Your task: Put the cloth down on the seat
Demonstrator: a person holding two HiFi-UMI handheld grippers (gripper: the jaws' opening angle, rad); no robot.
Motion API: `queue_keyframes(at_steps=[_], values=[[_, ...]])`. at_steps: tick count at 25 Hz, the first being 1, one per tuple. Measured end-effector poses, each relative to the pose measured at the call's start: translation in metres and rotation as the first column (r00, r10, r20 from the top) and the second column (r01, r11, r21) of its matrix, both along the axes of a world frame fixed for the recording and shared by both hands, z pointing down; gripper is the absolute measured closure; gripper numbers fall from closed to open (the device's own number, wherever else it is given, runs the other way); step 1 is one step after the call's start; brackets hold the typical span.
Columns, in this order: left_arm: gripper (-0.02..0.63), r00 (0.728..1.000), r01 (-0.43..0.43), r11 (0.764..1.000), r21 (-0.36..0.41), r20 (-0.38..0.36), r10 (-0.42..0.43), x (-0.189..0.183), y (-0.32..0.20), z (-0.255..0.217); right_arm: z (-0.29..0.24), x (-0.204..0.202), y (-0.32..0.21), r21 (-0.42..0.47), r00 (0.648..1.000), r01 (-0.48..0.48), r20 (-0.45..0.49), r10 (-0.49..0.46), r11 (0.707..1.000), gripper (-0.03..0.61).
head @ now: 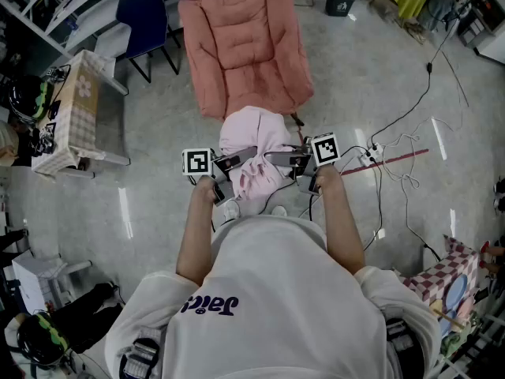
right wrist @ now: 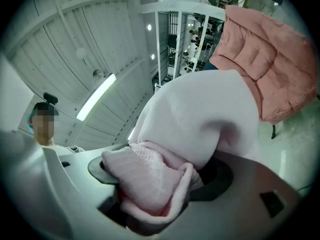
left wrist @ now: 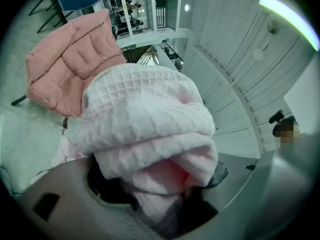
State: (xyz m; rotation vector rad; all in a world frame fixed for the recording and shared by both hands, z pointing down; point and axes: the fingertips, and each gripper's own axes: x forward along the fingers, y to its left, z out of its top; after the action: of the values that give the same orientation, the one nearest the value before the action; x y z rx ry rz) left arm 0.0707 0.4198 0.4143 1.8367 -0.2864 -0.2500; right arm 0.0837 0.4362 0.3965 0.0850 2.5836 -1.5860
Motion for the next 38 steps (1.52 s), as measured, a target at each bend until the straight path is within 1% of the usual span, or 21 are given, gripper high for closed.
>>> queue_keyframes(at_steps=[2,4,7,11,14,18,22,24,28,33,36,38], values=[[0.285,1.000,0.009,1.000,-0.010,-0.004,-0.009,0.012,0.010,0.002,0.004,0.011,0.009,-0.007,1.000,0.006,0.001,-0.006,1.000,0.202],[0.285,1.000,0.027,0.999,-0.018,0.010,-0.027,0.018,0.021,0.008,0.010,0.019,0.019,-0.008,1.000,0.017,0.001,-0.017,1.000,0.202],[0.285,0.997,0.068,0.997,-0.039,0.037,-0.067,0.018,0.028,0.018,0.015,0.023,0.025,-0.005,1.000,0.029,-0.002,-0.029,1.000,0.202],[0.285,0.995,0.093,0.995,-0.044,0.024,-0.092,0.018,0.031,0.017,0.016,0.022,0.027,-0.024,0.998,0.056,0.012,-0.055,0.998,0.202],[0.285,0.994,0.109,0.994,-0.026,0.030,-0.108,0.011,0.024,0.018,0.016,0.017,0.022,-0.032,0.997,0.068,0.025,-0.068,0.997,0.202],[0.285,0.993,0.119,0.992,-0.036,0.014,-0.119,0.004,0.007,0.029,0.024,0.010,0.003,-0.027,0.997,0.063,0.041,-0.062,0.998,0.202],[0.285,0.996,0.091,0.995,-0.040,0.008,-0.090,0.001,-0.030,0.040,0.034,0.008,-0.033,-0.038,0.999,0.024,0.043,-0.022,0.999,0.202],[0.285,0.997,0.075,0.996,-0.043,-0.005,-0.075,0.000,-0.056,0.042,0.036,0.006,-0.060,-0.025,1.000,0.006,0.026,-0.005,1.000,0.201],[0.285,0.998,0.045,0.998,-0.047,-0.036,-0.046,-0.007,-0.120,0.034,0.030,-0.001,-0.124,-0.036,0.999,-0.038,-0.005,0.038,0.999,0.201],[0.285,0.997,0.027,0.998,-0.053,-0.071,-0.031,-0.025,-0.203,0.027,0.023,-0.016,-0.207,-0.031,0.989,-0.143,-0.022,0.143,0.989,0.201],[0.285,0.995,0.006,0.999,-0.053,-0.095,-0.011,-0.032,-0.235,0.028,0.026,-0.024,-0.239,-0.035,0.988,-0.148,-0.036,0.147,0.988,0.201],[0.285,0.995,-0.001,0.999,-0.048,-0.095,-0.004,-0.042,-0.255,0.030,0.031,-0.034,-0.260,-0.036,0.989,-0.145,-0.046,0.144,0.989,0.201]])
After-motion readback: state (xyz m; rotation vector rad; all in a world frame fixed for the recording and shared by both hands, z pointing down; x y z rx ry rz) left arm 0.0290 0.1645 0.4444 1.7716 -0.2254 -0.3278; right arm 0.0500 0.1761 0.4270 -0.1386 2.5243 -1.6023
